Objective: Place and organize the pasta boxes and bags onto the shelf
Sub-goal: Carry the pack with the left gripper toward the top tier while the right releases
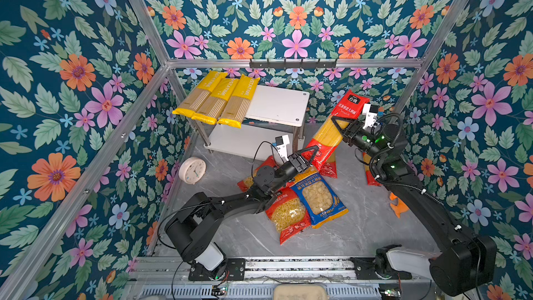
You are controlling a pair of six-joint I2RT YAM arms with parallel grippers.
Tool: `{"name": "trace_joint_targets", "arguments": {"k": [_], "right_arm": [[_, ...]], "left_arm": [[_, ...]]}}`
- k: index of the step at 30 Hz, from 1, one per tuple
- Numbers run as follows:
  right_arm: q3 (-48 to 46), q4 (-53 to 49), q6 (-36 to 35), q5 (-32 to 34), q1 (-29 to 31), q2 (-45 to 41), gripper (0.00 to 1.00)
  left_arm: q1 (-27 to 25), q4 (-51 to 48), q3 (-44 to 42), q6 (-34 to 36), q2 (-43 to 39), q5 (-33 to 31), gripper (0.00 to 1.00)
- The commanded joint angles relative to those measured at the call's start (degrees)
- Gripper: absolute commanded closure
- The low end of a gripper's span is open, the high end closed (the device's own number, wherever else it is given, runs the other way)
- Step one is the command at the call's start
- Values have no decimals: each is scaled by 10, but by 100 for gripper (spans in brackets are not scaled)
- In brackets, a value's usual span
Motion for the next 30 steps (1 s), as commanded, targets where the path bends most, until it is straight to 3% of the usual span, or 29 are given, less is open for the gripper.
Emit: {"name": "trace_joint_targets", "arguments": {"k": [1,9,12,19,23,30], "right_arm": [[3,83,11,6,1,-3,78],[-9,84,12,14,1,-9,65],[-14,82,11,17,0,-13,58],[-28,61,-3,27,1,-33,40],[-35,46,-13,30,1,-45,35],[-42,25,-31,31,1,-62,31]], "left_arm": [[0,37,3,-7,1,2,62],[0,47,-1,-13,-15,-10,92],[1,34,-4,-8,-29,-24,98],[9,-2,-15,19,-70,-60,100],[32,-34,-23,40,-113,-92,100],[63,-212,-15,121,-216,-192,100]]}}
